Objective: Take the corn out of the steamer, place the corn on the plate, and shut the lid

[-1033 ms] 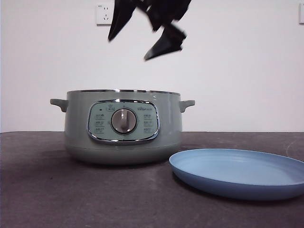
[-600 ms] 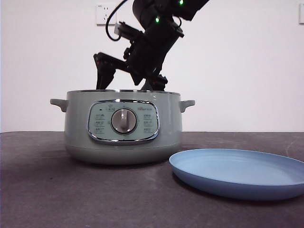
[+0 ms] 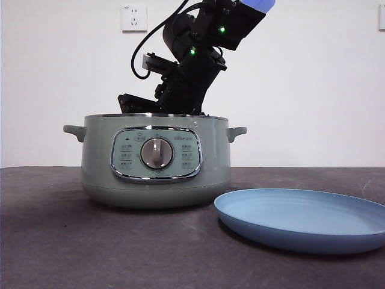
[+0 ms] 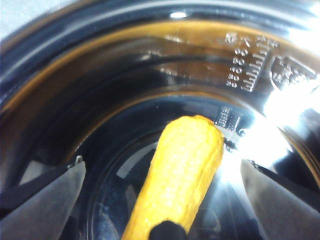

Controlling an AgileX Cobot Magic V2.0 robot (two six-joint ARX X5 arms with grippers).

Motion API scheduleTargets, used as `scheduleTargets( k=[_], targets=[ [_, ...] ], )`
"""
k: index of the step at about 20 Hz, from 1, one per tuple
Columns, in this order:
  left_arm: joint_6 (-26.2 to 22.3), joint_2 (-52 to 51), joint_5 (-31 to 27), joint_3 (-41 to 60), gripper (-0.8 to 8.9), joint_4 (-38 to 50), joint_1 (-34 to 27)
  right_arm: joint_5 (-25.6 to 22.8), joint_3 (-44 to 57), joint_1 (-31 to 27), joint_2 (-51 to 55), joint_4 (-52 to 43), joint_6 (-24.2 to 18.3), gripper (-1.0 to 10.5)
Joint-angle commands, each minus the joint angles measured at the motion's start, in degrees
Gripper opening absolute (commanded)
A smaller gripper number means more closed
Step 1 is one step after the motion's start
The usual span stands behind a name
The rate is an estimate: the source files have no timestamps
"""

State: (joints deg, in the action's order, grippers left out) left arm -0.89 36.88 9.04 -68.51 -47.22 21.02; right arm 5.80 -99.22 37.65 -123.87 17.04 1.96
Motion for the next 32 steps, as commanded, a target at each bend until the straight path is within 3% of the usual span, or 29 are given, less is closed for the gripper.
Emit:
scheduleTargets(
  k=[1, 2, 4, 6, 8, 9, 13, 18, 24, 27, 32],
  targets=[
    [-0.48, -0.72, 0.26, -0.57, -0.08, 2.51, -0.11, -0.17, 0.04, 0.28, -3.21, -0.26, 0.72, 6.2],
    [-0.48, -0.72, 0.28, -0.57, -0.08, 2.51, -0.11, -0.17, 0.04, 0.28, -3.93, -0.26, 0.76, 6.1],
    [-0.55, -0.72, 0.28, -0.57, -0.08, 2.45, -0.11, -0.2, 0.04, 0.28, -4.39, -0.37, 0.79, 4.9],
    [-0.66, -0.72, 0.26, -0.57, -0.08, 2.12, -0.11, -0.17, 0.04, 0.28, -4.39, -1.2, 0.79, 2.9],
    [-0.66, -0.72, 0.26, -0.57, -0.08, 2.1, -0.11, 0.02, 0.04, 0.28, -4.39, -1.64, 0.59, 0.2],
    [-0.66, -0.72, 0.26, -0.57, -0.08, 2.03, -0.11, 0.11, 0.04, 0.28, -4.39, -1.62, 0.59, -0.1],
    [-0.63, -0.72, 0.28, -0.57, -0.08, 1.95, -0.11, -0.39, 0.02, 0.61, -2.97, -2.25, 0.52, -0.1],
    [-0.61, -0.72, 0.44, -0.57, -0.08, 2.16, -0.11, -3.19, 0.0, 0.59, 8.85, -0.68, -0.55, -0.1],
    [-0.68, -0.7, 1.36, -0.57, -0.08, 3.06, -0.11, -6.47, 0.02, -0.44, 27.54, 18.56, -3.34, -0.1],
    [-0.66, -0.66, 1.86, -0.57, -0.08, 4.44, -0.11, -9.03, 0.07, -2.1, 33.73, 26.38, -3.5, -0.1],
    [-0.68, -0.37, 2.03, -0.57, -0.08, 5.16, -0.11, -9.18, 2.49, -4.74, 41.18, 35.74, -4.61, -0.1]
  ],
)
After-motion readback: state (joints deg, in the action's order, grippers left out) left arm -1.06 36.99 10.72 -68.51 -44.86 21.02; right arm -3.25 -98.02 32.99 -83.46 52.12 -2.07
